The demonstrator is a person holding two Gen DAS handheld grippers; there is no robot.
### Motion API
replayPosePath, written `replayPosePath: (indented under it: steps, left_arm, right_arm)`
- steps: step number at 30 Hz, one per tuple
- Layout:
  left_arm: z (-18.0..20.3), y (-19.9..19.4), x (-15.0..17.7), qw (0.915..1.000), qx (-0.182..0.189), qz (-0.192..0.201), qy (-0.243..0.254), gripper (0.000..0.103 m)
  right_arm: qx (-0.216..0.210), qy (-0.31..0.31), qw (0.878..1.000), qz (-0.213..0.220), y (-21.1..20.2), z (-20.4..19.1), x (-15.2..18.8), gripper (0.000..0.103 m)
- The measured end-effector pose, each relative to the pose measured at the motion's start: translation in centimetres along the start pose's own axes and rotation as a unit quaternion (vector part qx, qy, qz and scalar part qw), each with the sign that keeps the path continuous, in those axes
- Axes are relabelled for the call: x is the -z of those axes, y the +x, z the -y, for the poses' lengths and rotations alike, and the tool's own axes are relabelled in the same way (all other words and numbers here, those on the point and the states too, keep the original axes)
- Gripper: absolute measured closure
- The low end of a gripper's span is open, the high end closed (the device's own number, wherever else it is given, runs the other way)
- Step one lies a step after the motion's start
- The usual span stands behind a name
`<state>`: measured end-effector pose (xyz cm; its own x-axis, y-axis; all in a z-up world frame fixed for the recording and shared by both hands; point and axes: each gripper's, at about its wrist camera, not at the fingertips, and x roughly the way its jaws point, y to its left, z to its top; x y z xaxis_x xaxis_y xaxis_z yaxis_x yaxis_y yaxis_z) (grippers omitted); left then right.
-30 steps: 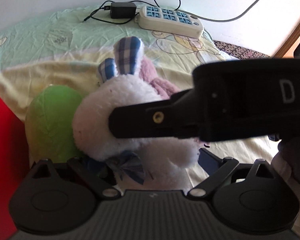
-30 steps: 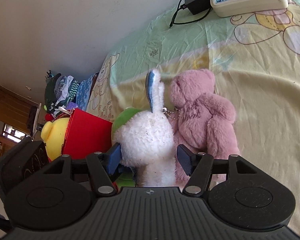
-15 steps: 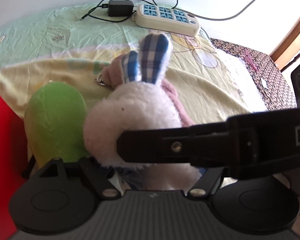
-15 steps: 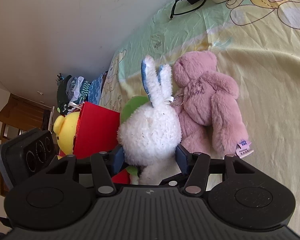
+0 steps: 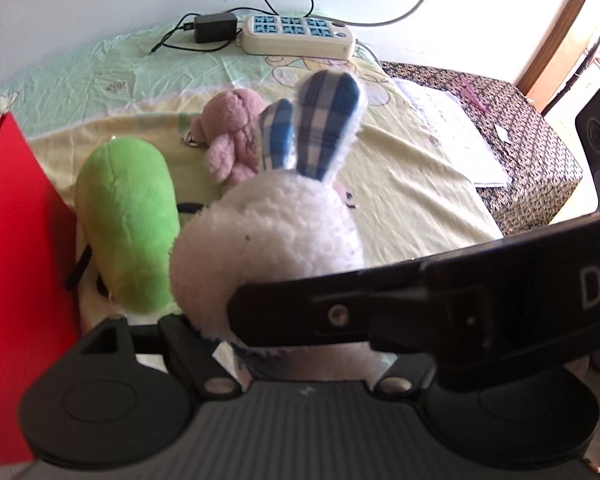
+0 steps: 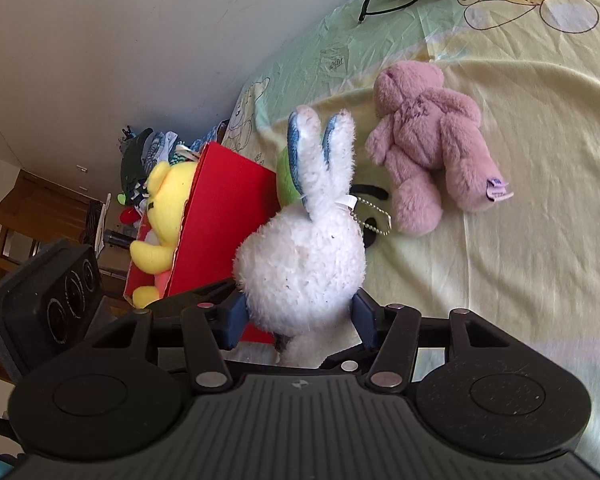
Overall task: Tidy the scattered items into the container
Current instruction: 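Lift and carry the white bunny with both grippers over the red box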
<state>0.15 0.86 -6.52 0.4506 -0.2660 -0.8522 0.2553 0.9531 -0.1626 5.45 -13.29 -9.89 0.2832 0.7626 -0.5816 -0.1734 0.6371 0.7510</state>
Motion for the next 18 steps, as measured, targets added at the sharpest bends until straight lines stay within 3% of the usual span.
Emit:
replayPosePath:
  steps: [8,18]
  left_arm:
    - [-0.1,-3.0,3.5,0.9988,0.023,0.000,0.044,0.027]
    - [-3.9,-11.4,6.5,0.9870,0.098,0.058,0.113,0.027]
  right_arm:
    - [0.023,0.005,1.000,0.012,-0.3,-2.9,4.7,0.046]
    - [0.060,0.003,0.993,0.105,-0.7,-11.6,9.6,0.046]
